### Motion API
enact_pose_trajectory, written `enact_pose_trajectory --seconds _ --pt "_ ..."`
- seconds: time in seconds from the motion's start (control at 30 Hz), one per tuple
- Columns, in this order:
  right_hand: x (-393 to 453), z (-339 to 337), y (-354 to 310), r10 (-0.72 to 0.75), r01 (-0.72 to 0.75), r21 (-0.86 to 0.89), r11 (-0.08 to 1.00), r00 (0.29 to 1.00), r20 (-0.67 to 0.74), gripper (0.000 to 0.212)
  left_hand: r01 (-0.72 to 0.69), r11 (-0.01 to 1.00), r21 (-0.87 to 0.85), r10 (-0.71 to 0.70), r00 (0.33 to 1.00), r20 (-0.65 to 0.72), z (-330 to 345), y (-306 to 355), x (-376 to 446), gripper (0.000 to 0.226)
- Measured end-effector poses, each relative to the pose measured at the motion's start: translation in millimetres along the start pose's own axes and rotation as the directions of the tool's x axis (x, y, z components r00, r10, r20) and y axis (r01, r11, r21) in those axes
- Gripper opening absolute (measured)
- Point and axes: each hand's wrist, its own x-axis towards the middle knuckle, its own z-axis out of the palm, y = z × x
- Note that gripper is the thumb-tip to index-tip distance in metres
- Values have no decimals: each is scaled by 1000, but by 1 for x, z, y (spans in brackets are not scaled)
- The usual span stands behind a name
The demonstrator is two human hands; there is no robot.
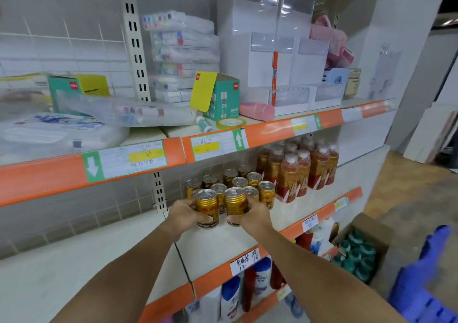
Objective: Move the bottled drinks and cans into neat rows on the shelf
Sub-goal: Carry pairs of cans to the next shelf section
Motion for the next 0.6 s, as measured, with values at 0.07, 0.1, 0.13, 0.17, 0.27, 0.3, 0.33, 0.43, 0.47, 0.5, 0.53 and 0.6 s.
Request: enact_pose_trajectory --seconds 0.07,0.1,0.13,0.17,0.27,0.3,0.33,0.43,0.47,0.5,0.53,0.6 --pt "4 3 3 -7 7 1 1000 1000 9 63 6 1000 8 -6 1000 -14 1 -2 3 53" --pt "6 5 4 -9 9 2 1000 1000 14 63 8 1000 12 -8 1000 -20 2 -3 4 53" --pt "8 6 6 -10 10 3 1000 1000 21 62 10 1000 19 -9 1000 -27 3 -3 4 53" --pt "9 7 7 -9 9 3 1000 1000 30 60 11 1000 27 -10 999 -35 5 -4 4 53" --pt "14 7 12 -30 30 12 999 998 63 58 15 999 34 -13 998 -58 11 -5 3 51" --pt "15 6 13 -43 41 19 999 996 74 58 15 999 33 -13 998 -66 13 -5 2 51" --pt "17 6 15 -54 52 26 998 995 84 58 16 999 34 -13 997 -77 16 -4 1 52" --pt "22 3 22 -70 65 48 997 990 123 57 23 999 35 -18 992 -128 26 -4 -2 53" --pt "24 2 24 -69 62 57 996 988 139 55 30 999 27 -26 989 -148 30 -4 -3 53" --pt "27 1 26 -67 58 62 996 985 157 54 41 999 20 -37 985 -167 33 -4 -4 53" --pt "29 0 28 -66 56 62 996 983 172 53 51 999 18 -47 982 -183 36 -3 -5 52" --pt "33 -2 32 -68 59 54 997 979 193 54 72 997 15 -67 974 -217 40 -2 -8 49"
